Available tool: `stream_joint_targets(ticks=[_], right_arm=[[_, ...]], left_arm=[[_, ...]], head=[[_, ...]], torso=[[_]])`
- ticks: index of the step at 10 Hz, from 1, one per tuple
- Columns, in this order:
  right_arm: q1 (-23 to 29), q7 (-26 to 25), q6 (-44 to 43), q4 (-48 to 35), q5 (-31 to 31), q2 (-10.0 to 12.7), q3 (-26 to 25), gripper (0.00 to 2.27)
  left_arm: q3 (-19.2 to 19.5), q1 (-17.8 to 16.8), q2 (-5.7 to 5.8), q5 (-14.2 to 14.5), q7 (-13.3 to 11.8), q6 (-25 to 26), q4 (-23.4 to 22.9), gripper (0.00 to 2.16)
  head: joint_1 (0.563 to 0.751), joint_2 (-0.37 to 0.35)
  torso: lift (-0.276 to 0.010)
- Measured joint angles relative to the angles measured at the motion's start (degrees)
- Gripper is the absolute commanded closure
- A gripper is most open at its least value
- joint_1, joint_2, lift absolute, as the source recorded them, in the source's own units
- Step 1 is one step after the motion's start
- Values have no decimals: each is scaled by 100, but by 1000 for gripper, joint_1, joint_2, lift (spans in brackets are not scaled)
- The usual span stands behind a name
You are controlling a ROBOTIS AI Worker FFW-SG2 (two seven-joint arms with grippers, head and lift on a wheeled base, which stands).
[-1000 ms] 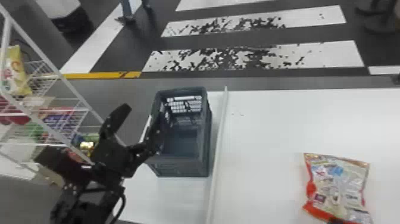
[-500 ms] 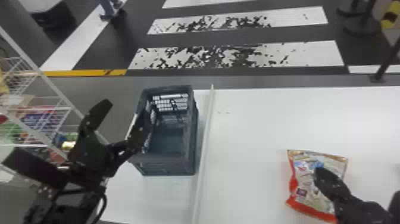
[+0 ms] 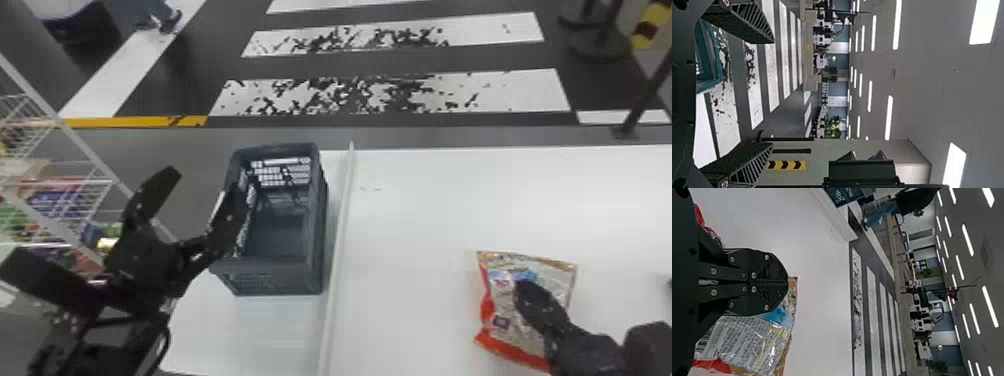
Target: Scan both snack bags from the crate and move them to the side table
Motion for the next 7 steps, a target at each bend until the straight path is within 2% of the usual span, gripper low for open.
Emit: stream_joint_targets(ticks=[4,7], right_arm=[[-466,24,-1176,1134,314,0,22,2246],[-649,24,-1765,1762,572,-2,36,2246]], left_arm=[[18,34,110,4,1,0,75,60],[51,27,147,35,9,0,92,60]], head=[[695,199],[695,213]], torso=[[-29],[-29]])
